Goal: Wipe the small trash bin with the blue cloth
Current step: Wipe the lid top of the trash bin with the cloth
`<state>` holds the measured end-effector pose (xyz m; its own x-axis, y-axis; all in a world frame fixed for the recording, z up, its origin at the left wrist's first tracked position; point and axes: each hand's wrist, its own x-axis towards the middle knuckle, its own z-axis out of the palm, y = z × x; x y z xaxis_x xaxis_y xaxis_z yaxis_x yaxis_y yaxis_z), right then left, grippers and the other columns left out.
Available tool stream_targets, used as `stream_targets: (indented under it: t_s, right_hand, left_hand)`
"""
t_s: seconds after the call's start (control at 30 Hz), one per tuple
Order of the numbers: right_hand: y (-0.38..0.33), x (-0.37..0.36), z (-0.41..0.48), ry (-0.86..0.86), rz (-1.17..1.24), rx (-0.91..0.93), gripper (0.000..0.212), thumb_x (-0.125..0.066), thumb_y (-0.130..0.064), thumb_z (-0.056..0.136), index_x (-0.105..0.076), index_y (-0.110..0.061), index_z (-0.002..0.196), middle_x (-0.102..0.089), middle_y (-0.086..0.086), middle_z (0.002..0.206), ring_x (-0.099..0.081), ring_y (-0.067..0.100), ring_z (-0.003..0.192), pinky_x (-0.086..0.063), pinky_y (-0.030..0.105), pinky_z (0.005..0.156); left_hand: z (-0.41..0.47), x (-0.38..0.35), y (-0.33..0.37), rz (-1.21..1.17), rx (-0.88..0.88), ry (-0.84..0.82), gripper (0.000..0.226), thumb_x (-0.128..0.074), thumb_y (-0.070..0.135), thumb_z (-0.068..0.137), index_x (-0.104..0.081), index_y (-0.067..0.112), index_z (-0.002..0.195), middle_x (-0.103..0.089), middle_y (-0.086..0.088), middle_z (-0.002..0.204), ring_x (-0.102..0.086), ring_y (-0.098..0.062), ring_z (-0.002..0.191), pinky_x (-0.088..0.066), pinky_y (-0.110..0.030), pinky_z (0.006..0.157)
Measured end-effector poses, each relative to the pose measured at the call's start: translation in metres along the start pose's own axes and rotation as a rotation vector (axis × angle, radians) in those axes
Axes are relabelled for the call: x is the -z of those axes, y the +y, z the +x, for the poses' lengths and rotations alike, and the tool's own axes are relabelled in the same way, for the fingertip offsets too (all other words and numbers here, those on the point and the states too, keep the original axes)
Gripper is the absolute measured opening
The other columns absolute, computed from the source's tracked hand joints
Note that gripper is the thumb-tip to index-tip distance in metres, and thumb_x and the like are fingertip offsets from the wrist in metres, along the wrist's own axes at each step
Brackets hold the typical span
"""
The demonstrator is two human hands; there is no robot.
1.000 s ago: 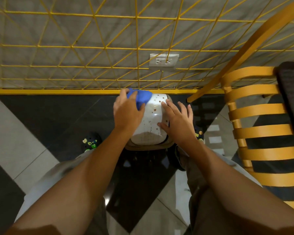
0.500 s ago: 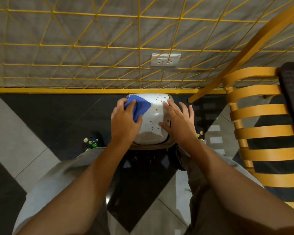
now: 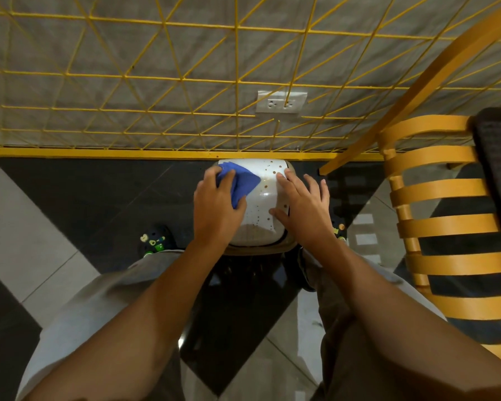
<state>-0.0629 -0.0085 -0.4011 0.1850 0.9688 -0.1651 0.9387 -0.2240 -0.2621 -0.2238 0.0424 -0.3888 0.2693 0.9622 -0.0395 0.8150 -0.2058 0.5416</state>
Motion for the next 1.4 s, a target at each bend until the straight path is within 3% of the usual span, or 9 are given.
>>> stream_targets:
  t_s: [0.27, 0.47, 0.67, 0.77, 0.93, 1.1, 1.23, 1.4]
  right_hand:
    - [0.004, -0.004, -0.001, 0.03, -0.009, 0.009, 0.071, -0.065, -0.035, 0.082, -0.03, -0.023, 0.143, -0.033, -0.002, 0.151, -0.022, 0.031, 0.14, -0.002, 0.052, 0.115]
    - [0.003, -0.003, -0.001, 0.027, 0.013, 0.01, 0.071, -0.065, -0.038, 0.082, -0.031, -0.024, 0.143, -0.031, -0.002, 0.152, -0.021, 0.032, 0.141, -0.001, 0.052, 0.115]
    - [0.004, -0.004, -0.001, 0.015, -0.003, 0.016, 0.068, -0.06, -0.036, 0.085, -0.028, -0.024, 0.144, -0.028, -0.002, 0.153, -0.019, 0.03, 0.141, -0.002, 0.052, 0.115]
    - [0.004, -0.004, -0.001, 0.016, 0.001, 0.014, 0.07, -0.062, -0.038, 0.084, -0.027, -0.025, 0.144, -0.028, -0.001, 0.153, -0.019, 0.031, 0.142, -0.002, 0.052, 0.115]
    - [0.0, -0.005, -0.002, -0.003, -0.028, 0.015, 0.076, -0.061, -0.046, 0.083, -0.023, -0.026, 0.145, -0.025, -0.002, 0.154, -0.017, 0.029, 0.143, -0.001, 0.052, 0.115]
    - [0.001, -0.004, -0.003, 0.015, -0.043, 0.015, 0.075, -0.064, -0.042, 0.081, -0.027, -0.024, 0.144, -0.029, -0.002, 0.153, -0.019, 0.031, 0.142, -0.002, 0.053, 0.115]
    - [0.002, -0.005, -0.002, 0.011, -0.049, 0.006, 0.075, -0.064, -0.041, 0.081, -0.026, -0.026, 0.144, -0.029, -0.003, 0.153, -0.018, 0.031, 0.142, 0.0, 0.052, 0.115]
    - [0.002, -0.002, -0.001, 0.007, -0.037, 0.016, 0.074, -0.066, -0.04, 0.08, -0.029, -0.025, 0.143, -0.031, -0.001, 0.152, -0.018, 0.034, 0.142, 0.0, 0.054, 0.114]
  left_hand:
    - [0.005, -0.012, 0.015, 0.065, -0.213, -0.089, 0.054, -0.062, 0.028, 0.084, -0.047, 0.006, 0.131, -0.045, -0.018, 0.134, -0.049, -0.03, 0.115, -0.041, -0.038, 0.096]
    - [0.008, -0.005, 0.006, 0.073, -0.065, -0.005, 0.053, -0.06, 0.028, 0.085, -0.046, 0.006, 0.131, -0.042, -0.018, 0.136, -0.043, -0.033, 0.122, -0.037, -0.043, 0.102]
    - [-0.021, -0.018, 0.006, 0.188, -0.258, -0.214, 0.059, -0.056, 0.029, 0.088, -0.035, 0.011, 0.14, -0.036, -0.013, 0.144, -0.041, -0.028, 0.124, -0.031, -0.037, 0.106]
    - [-0.022, -0.01, -0.003, 0.137, -0.221, -0.145, 0.056, -0.061, 0.021, 0.085, -0.042, 0.007, 0.135, -0.044, -0.019, 0.137, -0.047, -0.034, 0.118, -0.038, -0.04, 0.1]
    - [-0.014, 0.001, -0.004, 0.048, 0.029, -0.004, 0.055, -0.061, 0.025, 0.085, -0.043, 0.008, 0.134, -0.043, -0.017, 0.133, -0.047, -0.032, 0.113, -0.041, -0.041, 0.099]
    - [-0.037, -0.006, 0.001, 0.01, -0.084, -0.069, 0.053, -0.066, 0.012, 0.08, -0.049, -0.002, 0.127, -0.053, -0.025, 0.122, -0.054, -0.038, 0.108, -0.046, -0.044, 0.093]
    - [-0.046, -0.007, 0.001, 0.037, -0.108, -0.136, 0.051, -0.067, 0.013, 0.078, -0.052, 0.0, 0.125, -0.054, -0.022, 0.122, -0.053, -0.037, 0.111, -0.046, -0.045, 0.096]
    - [-0.045, 0.003, 0.014, -0.16, 0.051, -0.219, 0.039, -0.065, 0.018, 0.081, -0.059, 0.004, 0.117, -0.052, -0.018, 0.123, -0.05, -0.031, 0.114, -0.036, -0.03, 0.096]
